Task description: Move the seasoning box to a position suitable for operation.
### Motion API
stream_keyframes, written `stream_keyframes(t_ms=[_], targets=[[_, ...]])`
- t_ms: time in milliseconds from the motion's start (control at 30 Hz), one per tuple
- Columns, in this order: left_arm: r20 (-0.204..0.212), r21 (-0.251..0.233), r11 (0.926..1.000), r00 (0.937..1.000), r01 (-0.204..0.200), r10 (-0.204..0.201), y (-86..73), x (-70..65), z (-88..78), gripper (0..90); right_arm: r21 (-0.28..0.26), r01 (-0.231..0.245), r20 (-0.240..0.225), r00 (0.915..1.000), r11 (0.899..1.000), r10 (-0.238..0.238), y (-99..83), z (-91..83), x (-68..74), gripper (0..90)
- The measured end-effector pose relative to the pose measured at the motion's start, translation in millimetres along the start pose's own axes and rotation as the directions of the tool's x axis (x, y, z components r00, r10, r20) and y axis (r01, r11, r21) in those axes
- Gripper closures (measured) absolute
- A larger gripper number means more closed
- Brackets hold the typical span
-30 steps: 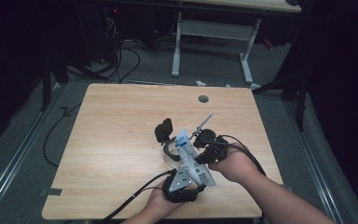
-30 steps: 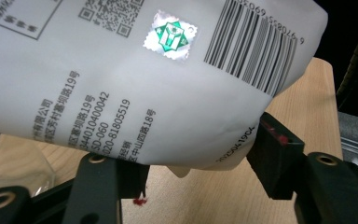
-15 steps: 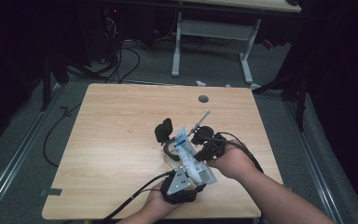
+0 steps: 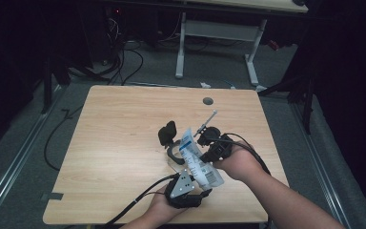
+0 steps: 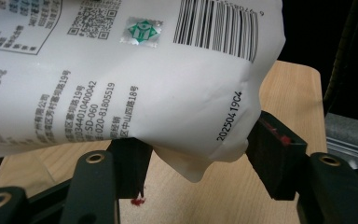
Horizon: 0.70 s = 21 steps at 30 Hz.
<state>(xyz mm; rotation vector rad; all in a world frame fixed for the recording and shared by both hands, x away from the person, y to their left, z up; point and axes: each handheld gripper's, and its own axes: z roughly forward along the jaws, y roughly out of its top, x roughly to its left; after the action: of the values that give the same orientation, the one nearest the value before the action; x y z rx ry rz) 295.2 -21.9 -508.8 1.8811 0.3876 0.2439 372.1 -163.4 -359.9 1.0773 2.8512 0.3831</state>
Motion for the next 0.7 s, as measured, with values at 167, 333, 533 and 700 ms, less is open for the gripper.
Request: stream_keyframes(t_ms=[167, 333, 533, 700], targets=[[-0.002, -0.006, 1.0, 1.0, 0.006, -0.006, -1.7, 1.2, -1.8, 42.9, 0.004, 0.017, -0.002, 0.9999, 1.0, -0.017, 3.5, 2.0, 0.5, 89.9], [-0.004, -0.028, 0.9995, 0.9999, -0.011, 0.011, -0.7, 1.5, -6.1, 43.3, 0.005, 0.026, 0.006, 0.9997, 1.0, -0.026, 6.6, -0.8, 1.8, 89.9], [-0.024, -0.041, 0.9991, 0.9997, -0.011, 0.01, 0.1, 1.7, -5.4, 47.5, 0.006, 0.022, 0.018, 0.9996, 1.0, -0.022, 8.9, -5.0, 4.5, 89.9], [-0.028, -0.048, 0.9988, 0.9996, -0.005, 0.003, 0.7, 1.4, -5.1, 50.0, 0.014, 0.028, 0.024, 0.9993, 1.0, -0.028, 9.8, -6.2, 5.0, 89.8]])
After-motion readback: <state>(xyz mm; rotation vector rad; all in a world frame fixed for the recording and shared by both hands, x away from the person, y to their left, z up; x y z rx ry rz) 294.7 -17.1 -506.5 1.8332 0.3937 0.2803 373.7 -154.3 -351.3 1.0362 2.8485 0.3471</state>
